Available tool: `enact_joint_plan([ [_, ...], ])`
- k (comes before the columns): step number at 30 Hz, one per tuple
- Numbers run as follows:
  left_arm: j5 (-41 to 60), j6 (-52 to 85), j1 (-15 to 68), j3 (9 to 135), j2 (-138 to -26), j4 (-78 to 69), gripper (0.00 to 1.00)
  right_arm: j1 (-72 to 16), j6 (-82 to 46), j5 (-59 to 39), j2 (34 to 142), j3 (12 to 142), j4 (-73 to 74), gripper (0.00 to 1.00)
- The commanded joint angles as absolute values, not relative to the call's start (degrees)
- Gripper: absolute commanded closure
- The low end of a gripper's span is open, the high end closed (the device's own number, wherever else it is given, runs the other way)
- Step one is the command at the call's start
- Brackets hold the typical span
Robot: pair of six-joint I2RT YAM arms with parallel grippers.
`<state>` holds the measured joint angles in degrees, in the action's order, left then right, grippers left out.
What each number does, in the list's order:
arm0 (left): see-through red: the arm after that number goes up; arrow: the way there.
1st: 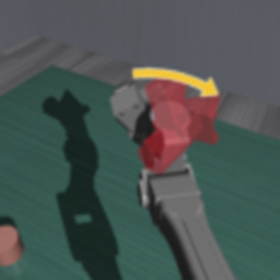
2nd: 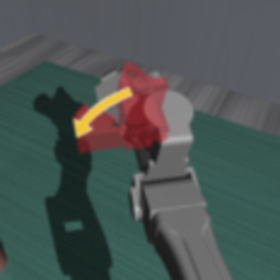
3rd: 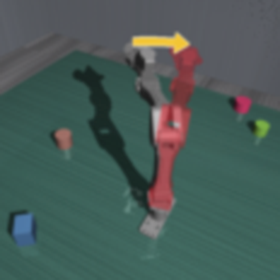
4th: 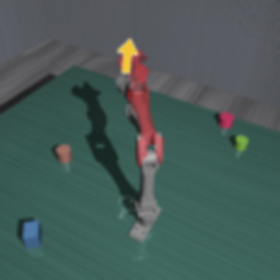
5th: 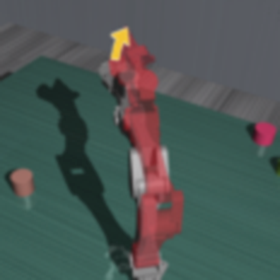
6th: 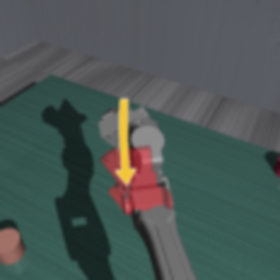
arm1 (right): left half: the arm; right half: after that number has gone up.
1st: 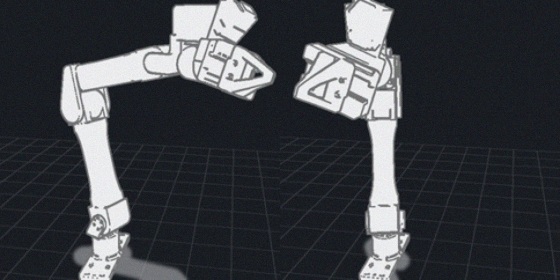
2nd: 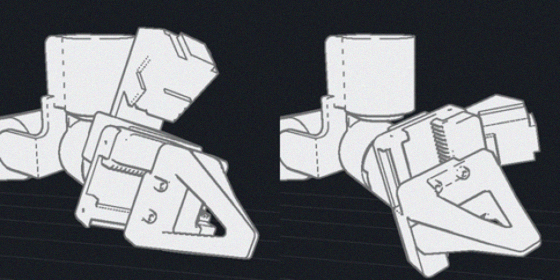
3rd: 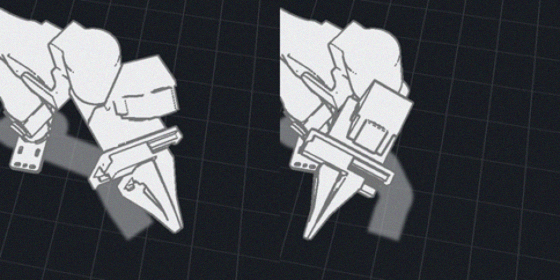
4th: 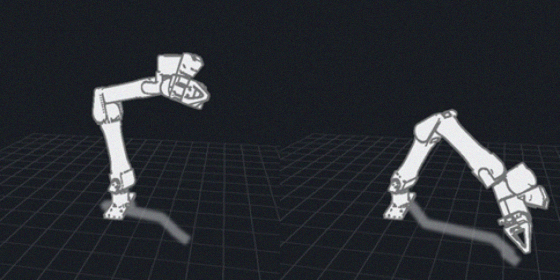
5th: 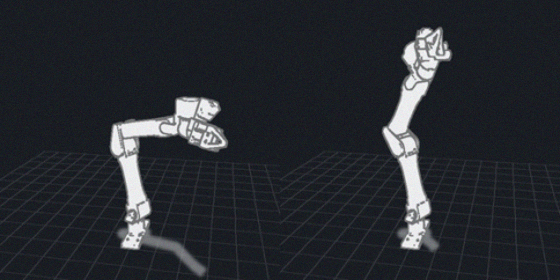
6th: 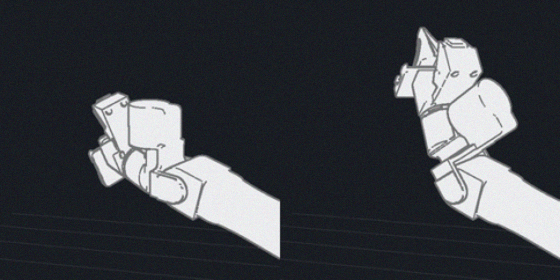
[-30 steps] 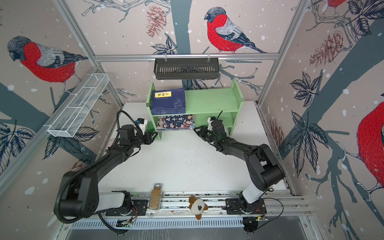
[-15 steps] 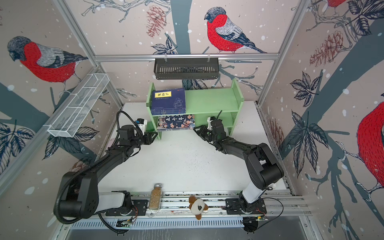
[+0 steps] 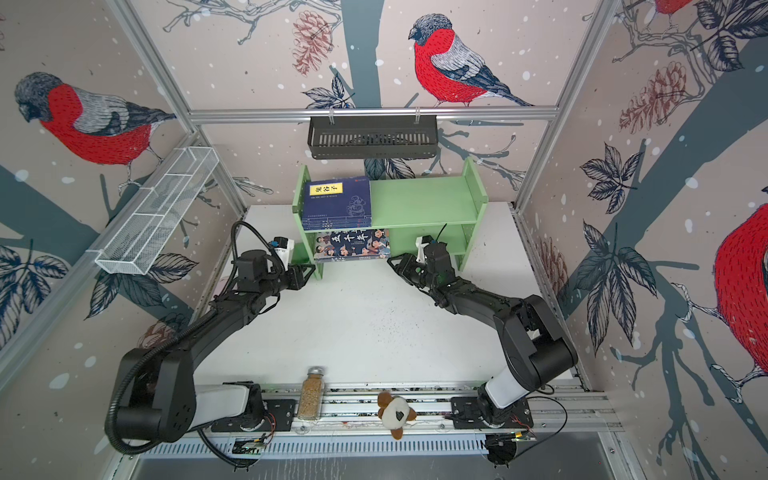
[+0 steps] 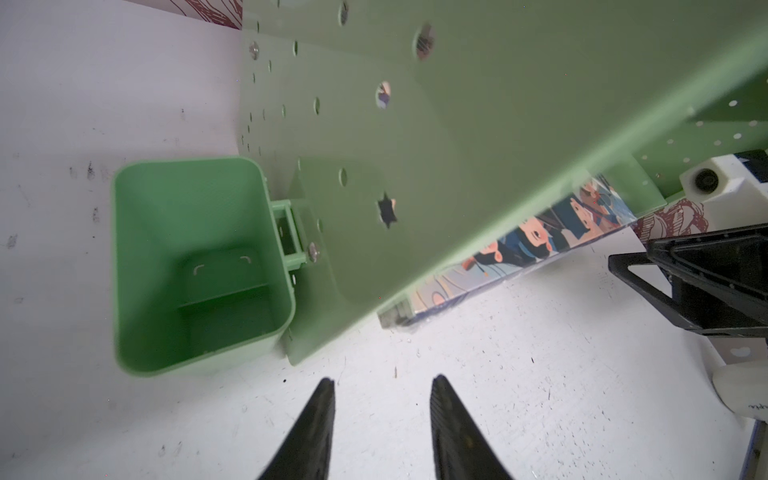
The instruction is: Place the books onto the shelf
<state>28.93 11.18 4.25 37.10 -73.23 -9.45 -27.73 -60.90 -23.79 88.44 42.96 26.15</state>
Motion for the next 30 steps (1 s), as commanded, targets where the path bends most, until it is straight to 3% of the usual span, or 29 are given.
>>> enact_joint_plan([
  [1,30.4,7.5,3.9,37.6,-71.9,-7.0,0.59,-28.2,-58.6,-23.7,86.2,41.0,24.4,0.54],
  [8,32.8,-2.6,3.7,38.3,-66.0,5.2,0.51,-29.6,-47.5,-20.4,77.5,38.2,10.9,0.46],
  [16,21.2,-1.9,2.4,37.4,-57.6,7.0,0.32,-29.2,-34.3,-5.4,62.3,35.0,3.3,0.23],
  [22,16.9,4.0,-2.2,33.3,-54.3,-2.1,0.22,-25.0,-28.3,1.9,57.1,33.1,6.6,0.01],
  [25,15.2,6.9,-4.0,31.9,-54.6,-6.0,0.2,-23.8,-24.4,8.4,55.3,30.8,10.7,0.0],
  [30,10.2,10.8,-5.7,26.2,-54.9,-16.7,0.04,-21.5,-16.7,19.5,52.4,24.1,22.6,0.0],
])
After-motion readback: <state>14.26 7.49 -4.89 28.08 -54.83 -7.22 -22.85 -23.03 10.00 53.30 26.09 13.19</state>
